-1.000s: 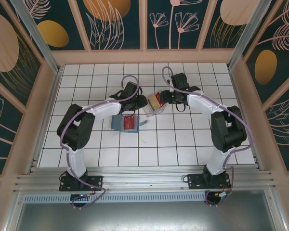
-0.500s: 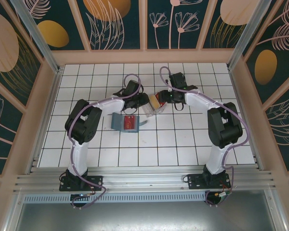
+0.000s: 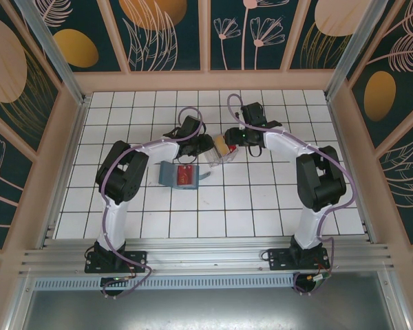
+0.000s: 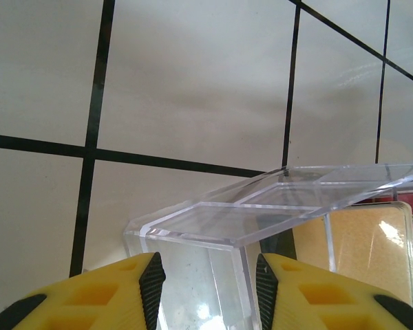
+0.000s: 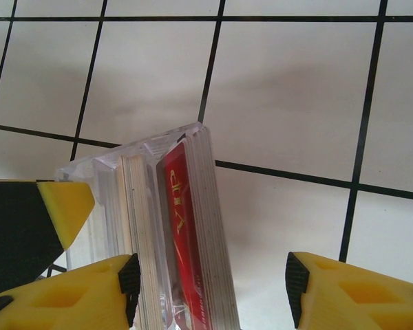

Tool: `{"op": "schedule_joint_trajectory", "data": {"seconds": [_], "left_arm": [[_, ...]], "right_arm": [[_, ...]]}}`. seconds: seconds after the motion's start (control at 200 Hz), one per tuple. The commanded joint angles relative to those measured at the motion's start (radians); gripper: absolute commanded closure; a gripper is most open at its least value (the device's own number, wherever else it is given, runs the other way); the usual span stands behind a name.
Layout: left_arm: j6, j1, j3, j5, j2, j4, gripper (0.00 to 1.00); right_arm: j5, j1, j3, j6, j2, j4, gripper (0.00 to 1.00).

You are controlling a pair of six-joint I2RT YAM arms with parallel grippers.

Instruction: Put the credit cards into the card holder

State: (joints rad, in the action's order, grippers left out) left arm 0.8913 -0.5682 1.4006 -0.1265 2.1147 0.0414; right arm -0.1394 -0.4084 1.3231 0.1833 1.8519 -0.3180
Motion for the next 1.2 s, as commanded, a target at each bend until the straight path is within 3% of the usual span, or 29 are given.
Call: {"op": "schedule_joint_trajectory", "data": {"seconds": [0.0, 0.771, 1.196], "left_arm": [[0.007, 0.004, -0.018, -0.029, 0.016, -0.042, 0.57], [0.034, 0.004, -0.199, -0.025, -0.066, -0.108, 0.57], [0.038, 0.004, -0.201, -0.029, -0.07, -0.109, 0.57]], "right_arm": [[-0.011, -0.011, 0.021, -0.019, 0.039, -0.01, 0.4], [0.067, 0.005, 0.027, -0.018, 0.049, -0.024, 0.42], [0.055, 0.006, 0.036, -0.01, 0.002, -0.029, 0.43]]}}
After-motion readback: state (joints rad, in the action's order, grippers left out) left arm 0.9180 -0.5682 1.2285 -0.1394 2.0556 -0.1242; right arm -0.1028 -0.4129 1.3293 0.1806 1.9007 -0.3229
